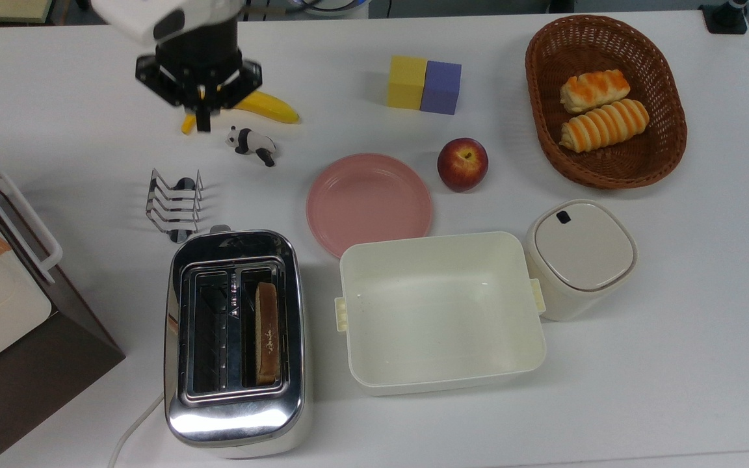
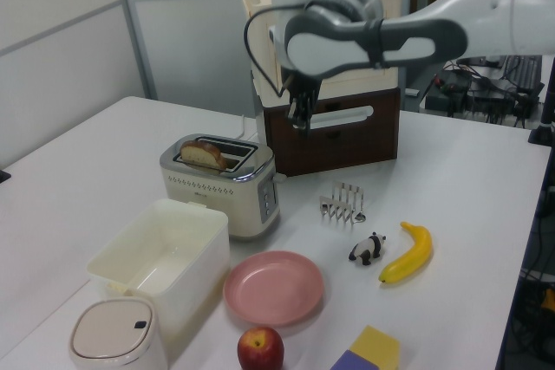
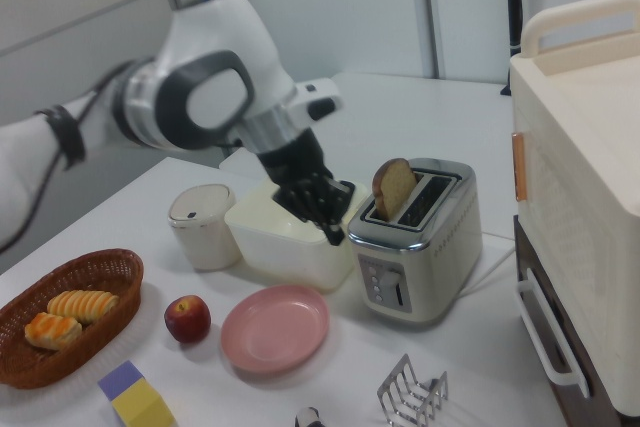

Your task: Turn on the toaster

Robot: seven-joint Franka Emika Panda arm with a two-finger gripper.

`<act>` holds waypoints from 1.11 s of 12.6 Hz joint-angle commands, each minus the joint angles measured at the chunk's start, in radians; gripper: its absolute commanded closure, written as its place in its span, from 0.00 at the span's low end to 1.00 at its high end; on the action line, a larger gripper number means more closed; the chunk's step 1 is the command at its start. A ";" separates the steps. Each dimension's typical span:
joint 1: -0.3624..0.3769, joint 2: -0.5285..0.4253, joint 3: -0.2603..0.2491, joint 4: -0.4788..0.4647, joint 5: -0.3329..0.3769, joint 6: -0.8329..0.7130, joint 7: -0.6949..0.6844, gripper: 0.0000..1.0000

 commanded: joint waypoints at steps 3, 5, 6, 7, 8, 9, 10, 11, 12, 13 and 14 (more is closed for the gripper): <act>0.006 -0.086 -0.012 0.039 0.027 -0.230 -0.002 0.99; 0.003 -0.104 -0.017 0.059 0.056 -0.289 -0.002 0.96; 0.002 -0.115 -0.020 0.060 0.104 -0.291 0.000 0.96; -0.001 -0.127 -0.021 0.060 0.161 -0.285 0.000 0.97; 0.002 -0.129 -0.020 0.060 0.171 -0.285 0.002 0.97; 0.003 -0.130 -0.020 0.060 0.174 -0.285 0.002 0.94; 0.005 -0.130 -0.018 0.060 0.175 -0.285 0.002 0.69; 0.005 -0.130 -0.015 0.060 0.177 -0.285 0.002 0.15; 0.008 -0.130 -0.009 0.060 0.165 -0.285 0.000 0.00; 0.011 -0.130 -0.006 0.059 0.165 -0.283 -0.002 0.00; 0.020 -0.130 -0.006 0.059 0.171 -0.282 0.002 0.00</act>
